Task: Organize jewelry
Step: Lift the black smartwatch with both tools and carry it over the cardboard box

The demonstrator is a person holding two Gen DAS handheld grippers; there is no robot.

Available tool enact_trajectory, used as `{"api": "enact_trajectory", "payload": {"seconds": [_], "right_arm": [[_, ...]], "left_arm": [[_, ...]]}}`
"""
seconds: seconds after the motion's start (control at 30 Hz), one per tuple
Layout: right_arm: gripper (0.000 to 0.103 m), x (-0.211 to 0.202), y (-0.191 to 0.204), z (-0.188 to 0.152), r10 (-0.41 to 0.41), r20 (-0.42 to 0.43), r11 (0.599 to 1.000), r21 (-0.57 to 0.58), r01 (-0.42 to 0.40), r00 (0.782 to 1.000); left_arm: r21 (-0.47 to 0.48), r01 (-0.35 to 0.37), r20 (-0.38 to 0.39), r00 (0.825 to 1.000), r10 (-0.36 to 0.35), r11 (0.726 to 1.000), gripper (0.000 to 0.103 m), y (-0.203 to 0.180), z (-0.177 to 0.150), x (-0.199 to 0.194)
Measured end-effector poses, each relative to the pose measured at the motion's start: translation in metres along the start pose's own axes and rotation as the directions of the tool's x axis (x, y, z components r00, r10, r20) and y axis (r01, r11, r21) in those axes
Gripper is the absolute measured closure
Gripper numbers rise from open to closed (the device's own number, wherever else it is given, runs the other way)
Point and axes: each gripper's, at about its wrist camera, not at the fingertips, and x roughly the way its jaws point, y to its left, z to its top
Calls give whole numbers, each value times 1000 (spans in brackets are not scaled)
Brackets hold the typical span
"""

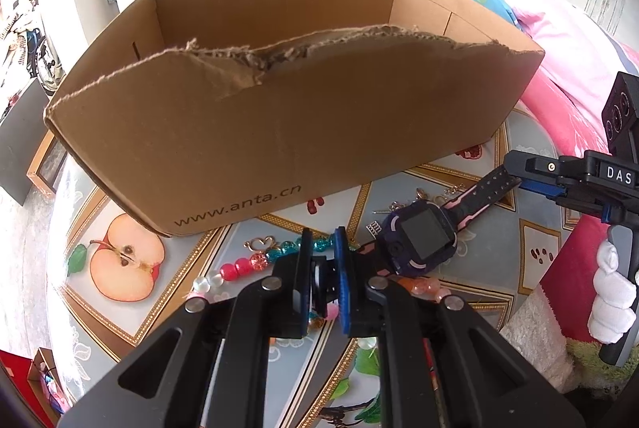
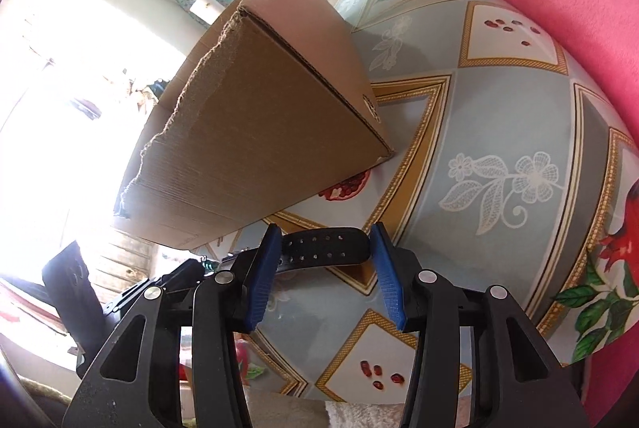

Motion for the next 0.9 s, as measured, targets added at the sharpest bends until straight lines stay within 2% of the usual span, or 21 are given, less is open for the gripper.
{"api": "enact_trajectory", "payload": {"seconds": [0.17, 0.23, 0.3, 0.4, 0.53, 0.57, 0.63, 0.9], "right_arm": [[59, 1, 6, -1, -4, 8, 1000, -23, 4, 1000], [64, 5, 16, 0, -22, 16, 999, -40, 23, 1000], [77, 6, 24, -1, -35, 24, 997, -66, 36, 999], [86, 8, 37, 2, -38, 39, 993, -112, 43, 999], [89, 3, 55, -4, -40, 65, 985, -165, 50, 997], [89, -15, 46, -6, -29, 74, 984, -172, 41, 997], [89, -23, 48, -5, -26, 91, 982, -186, 43, 995], [89, -34, 44, 2, -12, 104, 982, -185, 31, 994]], "left_arm": [[-5, 1, 1, 1000, -1, 1000, 93, 1, 1, 0], [-2, 0, 5, 1000, 0, 1000, 93, 1, 1, -1], [-4, 6, 12, 1000, -6, 1000, 93, 1, 1, -3], [1, 16, 24, 1000, -16, 1000, 93, 0, 1, -7], [3, 35, 48, 998, -35, 999, 93, -1, 3, -18], [5, 37, 58, 998, -37, 999, 93, -1, 4, -22], [7, 44, 84, 995, -45, 999, 93, 0, 5, -30], [-18, 108, 113, 988, -106, 994, 93, 2, 7, -50]]}}
